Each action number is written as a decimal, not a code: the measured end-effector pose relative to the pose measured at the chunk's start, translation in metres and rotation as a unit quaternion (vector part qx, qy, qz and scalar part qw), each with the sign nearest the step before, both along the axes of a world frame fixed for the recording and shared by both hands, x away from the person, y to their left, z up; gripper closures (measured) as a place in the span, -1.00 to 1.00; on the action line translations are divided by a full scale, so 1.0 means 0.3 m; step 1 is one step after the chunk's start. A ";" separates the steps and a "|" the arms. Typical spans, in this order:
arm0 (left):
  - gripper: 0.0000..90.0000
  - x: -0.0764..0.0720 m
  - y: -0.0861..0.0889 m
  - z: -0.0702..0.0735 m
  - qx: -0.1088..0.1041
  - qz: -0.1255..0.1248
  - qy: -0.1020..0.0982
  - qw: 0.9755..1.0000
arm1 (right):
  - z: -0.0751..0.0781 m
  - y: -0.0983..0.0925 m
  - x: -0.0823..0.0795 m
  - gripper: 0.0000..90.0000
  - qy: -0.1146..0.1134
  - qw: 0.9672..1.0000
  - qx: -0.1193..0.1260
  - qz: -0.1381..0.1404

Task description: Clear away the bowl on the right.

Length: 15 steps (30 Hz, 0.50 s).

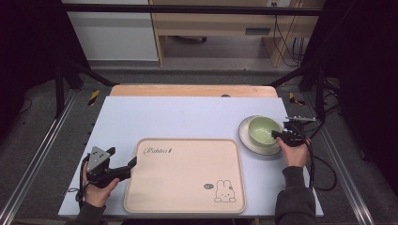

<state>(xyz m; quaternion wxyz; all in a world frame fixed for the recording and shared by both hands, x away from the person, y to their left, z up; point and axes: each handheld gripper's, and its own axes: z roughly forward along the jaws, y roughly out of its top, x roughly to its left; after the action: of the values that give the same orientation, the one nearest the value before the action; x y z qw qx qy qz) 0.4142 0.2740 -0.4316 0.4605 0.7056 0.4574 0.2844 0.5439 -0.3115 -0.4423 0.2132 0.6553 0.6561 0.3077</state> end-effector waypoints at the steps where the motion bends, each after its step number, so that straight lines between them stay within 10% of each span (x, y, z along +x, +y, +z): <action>1: -0.76 0.000 0.000 0.000 0.000 0.000 0.000 1.000 | -0.001 -0.001 0.000 0.46 0.002 1.000 0.002 -0.001; 15: -0.75 0.005 -0.001 -0.007 0.003 0.000 0.004 1.000 | -0.018 -0.001 0.026 0.63 0.024 0.999 0.021 -0.006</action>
<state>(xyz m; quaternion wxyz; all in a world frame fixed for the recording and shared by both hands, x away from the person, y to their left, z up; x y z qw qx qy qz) 0.4157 0.2737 -0.4338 0.4565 0.7082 0.4580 0.2833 0.5519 -0.3119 -0.4477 0.1852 0.6708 0.6506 0.3039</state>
